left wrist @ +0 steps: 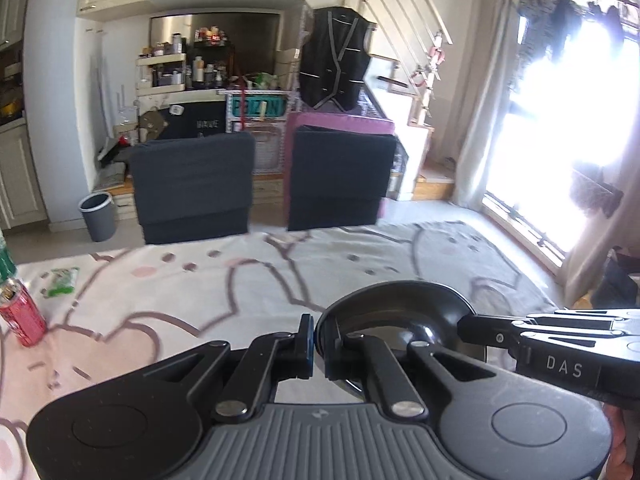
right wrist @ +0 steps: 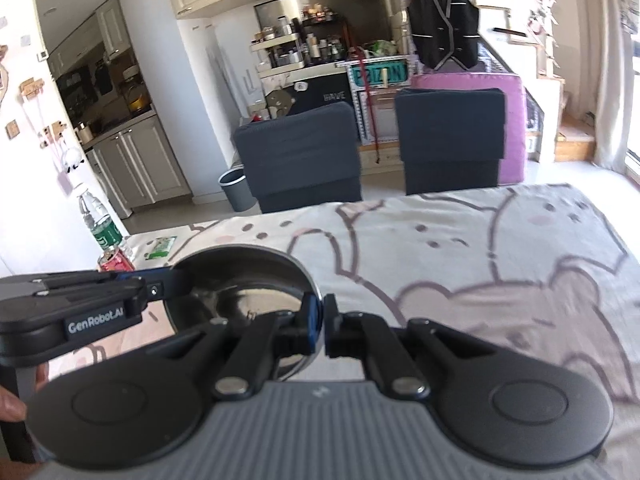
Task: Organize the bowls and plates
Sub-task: 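Lift the round steel bowl with both tools and carry it toward the trays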
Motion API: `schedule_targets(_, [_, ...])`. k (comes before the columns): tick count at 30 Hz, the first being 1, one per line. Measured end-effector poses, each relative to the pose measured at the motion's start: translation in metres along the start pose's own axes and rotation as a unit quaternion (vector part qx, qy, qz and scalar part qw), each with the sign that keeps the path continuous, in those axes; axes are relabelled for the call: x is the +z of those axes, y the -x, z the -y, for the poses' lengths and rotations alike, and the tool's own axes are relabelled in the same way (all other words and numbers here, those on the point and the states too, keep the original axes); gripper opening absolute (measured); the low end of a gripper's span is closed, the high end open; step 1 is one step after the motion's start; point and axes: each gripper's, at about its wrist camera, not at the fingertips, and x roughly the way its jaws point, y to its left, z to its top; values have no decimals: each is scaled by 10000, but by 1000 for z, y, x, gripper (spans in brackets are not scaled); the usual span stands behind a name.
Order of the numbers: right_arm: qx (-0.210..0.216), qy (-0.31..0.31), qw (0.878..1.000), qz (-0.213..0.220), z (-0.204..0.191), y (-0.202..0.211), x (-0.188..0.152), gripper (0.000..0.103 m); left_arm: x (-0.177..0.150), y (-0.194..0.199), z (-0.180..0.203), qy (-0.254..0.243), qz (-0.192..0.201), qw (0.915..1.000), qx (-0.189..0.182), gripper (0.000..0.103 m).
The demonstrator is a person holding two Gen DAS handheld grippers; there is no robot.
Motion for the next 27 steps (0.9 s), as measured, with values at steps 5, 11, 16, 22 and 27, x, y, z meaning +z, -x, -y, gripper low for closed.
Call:
schedule_targets(5, [-191, -104, 9998, 1, 27, 29, -21, 4, -23, 1, 33, -1, -20, 9997, -239, 5])
schedule_targets(11, [-539, -218, 9982, -123, 53, 38, -41, 5, -40, -13, 65, -111, -160, 9985, -509, 5])
schedule_targets(16, [-801, -403, 9958, -168, 71, 39, -50, 5, -50, -31, 86, -28, -336, 9970, -700, 5])
schedule_targets(22, [-1114, -702, 9904, -410, 94, 30, -58, 5, -59, -56, 107, -2, -590, 9940, -923, 5])
schedule_targets(27, [-1346, -793, 9861, -572, 114, 31, -67, 5, -64, -74, 124, 49, -781, 9909, -1091, 5])
